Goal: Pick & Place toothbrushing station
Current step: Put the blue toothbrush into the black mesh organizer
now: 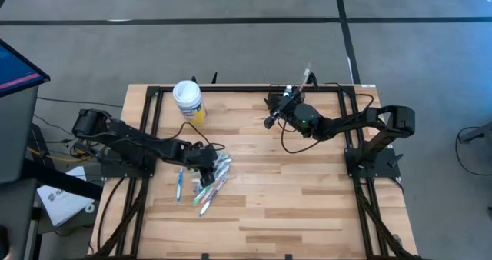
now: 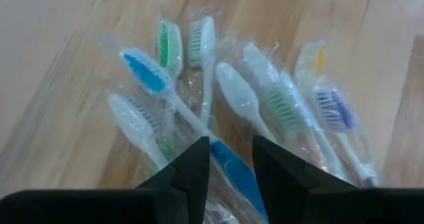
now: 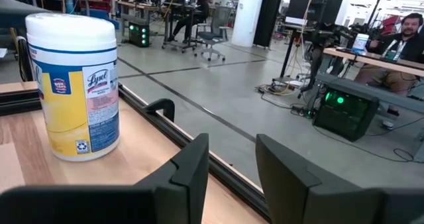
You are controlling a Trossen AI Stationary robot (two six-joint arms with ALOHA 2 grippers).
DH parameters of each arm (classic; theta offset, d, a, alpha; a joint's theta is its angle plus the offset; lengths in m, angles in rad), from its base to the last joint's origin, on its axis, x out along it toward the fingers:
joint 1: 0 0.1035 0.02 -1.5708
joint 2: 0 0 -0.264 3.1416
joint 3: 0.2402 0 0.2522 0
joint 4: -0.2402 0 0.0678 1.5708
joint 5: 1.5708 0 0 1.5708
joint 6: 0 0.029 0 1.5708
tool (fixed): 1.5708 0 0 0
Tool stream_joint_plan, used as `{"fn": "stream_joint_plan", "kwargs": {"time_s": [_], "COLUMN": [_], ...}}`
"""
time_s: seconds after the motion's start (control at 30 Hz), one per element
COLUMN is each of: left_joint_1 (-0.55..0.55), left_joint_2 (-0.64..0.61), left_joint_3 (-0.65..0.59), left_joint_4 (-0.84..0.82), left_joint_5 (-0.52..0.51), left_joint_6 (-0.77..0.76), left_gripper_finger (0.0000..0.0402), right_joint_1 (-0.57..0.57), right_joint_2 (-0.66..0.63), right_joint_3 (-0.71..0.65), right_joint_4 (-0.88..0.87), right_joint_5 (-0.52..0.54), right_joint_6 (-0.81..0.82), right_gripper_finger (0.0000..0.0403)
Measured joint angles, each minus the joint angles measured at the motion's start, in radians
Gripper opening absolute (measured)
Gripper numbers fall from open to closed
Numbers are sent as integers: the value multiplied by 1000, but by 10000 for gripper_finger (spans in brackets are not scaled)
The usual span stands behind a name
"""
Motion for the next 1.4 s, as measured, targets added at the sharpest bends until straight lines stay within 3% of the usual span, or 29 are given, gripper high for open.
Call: {"fn": "stream_joint_plan", "kwargs": {"time_s": [0.97,1.4], "left_joint_1": [6,7], "left_joint_2": [-36,-42], "left_joint_3": [0,0], "left_joint_4": [-15,-15], "left_joint_5": [-58,-129], "left_joint_6": [1,0], "left_gripper_finger": [108,108], "right_joint_1": [0,0], "right_joint_2": [0,0], "right_joint_3": [0,0], "right_joint_4": [-16,-27], "right_joint_5": [0,0], "right_joint_6": [2,2], "right_gripper_finger": [116,116]}}
